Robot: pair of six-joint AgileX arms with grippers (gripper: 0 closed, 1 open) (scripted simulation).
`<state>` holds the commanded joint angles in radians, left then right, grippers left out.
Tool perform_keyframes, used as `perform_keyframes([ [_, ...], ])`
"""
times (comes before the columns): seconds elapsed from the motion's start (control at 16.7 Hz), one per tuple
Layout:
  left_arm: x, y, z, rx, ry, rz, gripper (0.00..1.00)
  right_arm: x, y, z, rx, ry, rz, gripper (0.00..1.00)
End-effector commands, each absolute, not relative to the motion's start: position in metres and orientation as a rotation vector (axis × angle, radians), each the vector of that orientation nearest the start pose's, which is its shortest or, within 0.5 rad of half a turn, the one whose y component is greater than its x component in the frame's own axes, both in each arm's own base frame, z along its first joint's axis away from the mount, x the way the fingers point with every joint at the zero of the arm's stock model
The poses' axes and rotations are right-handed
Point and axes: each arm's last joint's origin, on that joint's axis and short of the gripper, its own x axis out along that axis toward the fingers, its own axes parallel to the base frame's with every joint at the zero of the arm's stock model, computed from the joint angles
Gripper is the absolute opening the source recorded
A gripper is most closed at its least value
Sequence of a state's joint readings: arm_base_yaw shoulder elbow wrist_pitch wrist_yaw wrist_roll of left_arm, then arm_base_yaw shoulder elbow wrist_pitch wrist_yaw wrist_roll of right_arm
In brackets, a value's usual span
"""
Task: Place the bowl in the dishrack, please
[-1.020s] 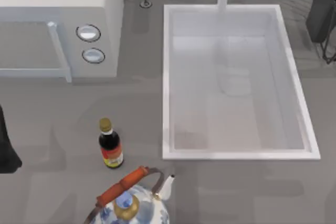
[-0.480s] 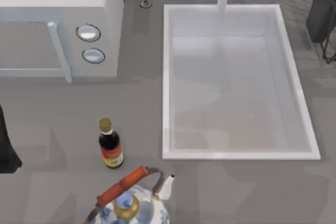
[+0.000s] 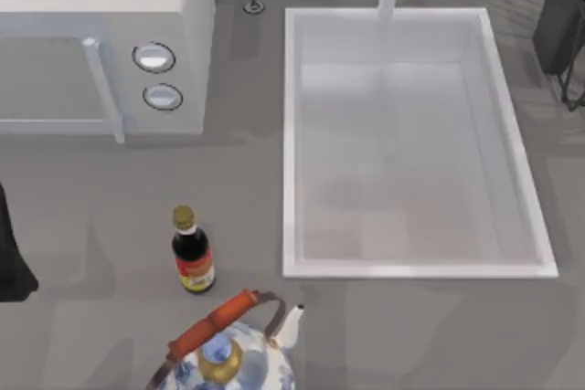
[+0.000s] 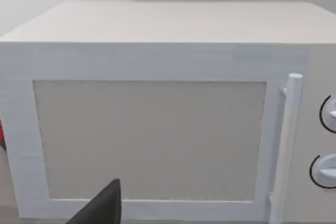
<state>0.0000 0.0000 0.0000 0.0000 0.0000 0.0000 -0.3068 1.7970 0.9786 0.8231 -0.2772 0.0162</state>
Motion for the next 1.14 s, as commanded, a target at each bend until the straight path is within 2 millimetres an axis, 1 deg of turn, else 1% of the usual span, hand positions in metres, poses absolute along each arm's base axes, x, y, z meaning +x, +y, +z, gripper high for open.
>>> perform_keyframes([
  [0.78,0.1057,-0.0012,0.1600,0.000,0.000,0.000,1.00,0.3787,-0.1077,0.2190,0.000,0.000,-0.010,0.98],
  [0.84,0.1057,-0.0012,0.1600,0.000,0.000,0.000,1.00,0.3787,-0.1077,0.2190,0.000,0.000,-0.010,1.00],
  [1.14,0.1057,-0.0012,0.1600,0.000,0.000,0.000,1.00,0.3787,-0.1077,0.2190,0.000,0.000,-0.010,1.00],
])
